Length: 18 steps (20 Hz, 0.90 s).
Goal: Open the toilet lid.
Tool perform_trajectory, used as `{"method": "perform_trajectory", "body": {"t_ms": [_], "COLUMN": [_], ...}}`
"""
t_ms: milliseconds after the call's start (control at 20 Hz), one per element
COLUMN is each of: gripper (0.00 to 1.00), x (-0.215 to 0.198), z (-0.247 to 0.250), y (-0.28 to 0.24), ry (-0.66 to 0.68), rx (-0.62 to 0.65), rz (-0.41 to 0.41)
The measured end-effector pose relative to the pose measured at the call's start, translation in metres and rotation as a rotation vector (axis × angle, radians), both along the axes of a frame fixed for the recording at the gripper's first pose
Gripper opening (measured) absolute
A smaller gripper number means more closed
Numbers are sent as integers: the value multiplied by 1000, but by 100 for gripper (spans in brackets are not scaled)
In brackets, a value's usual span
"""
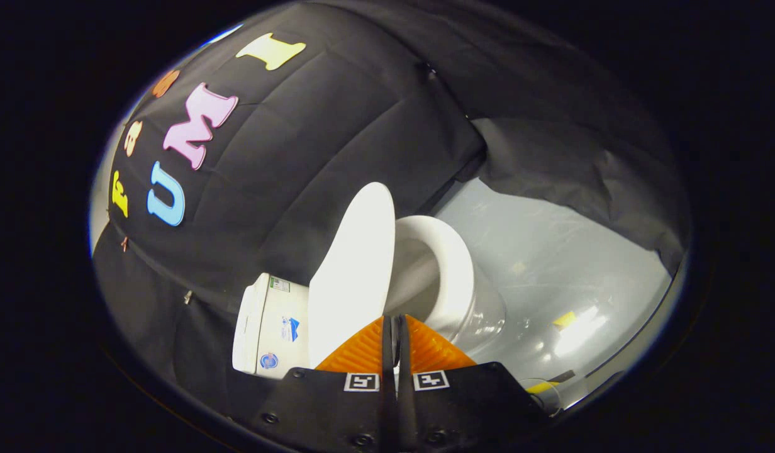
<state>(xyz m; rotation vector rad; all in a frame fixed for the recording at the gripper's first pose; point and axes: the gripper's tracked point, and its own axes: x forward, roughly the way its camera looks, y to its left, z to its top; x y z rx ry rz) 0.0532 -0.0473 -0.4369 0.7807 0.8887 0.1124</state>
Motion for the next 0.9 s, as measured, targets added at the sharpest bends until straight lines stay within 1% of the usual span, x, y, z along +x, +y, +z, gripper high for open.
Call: {"method": "perform_trajectory", "body": {"t_ms": [200,450,700,900], "gripper": [5,5,7,9], "x": [6,8,9,5], "z": [55,116,162,192], "y": [29,71,116,150], "ry": [-52,-133,-203,-244], "rx": [-61,-192,-316,-349], "rz": [24,64,100,111]}}
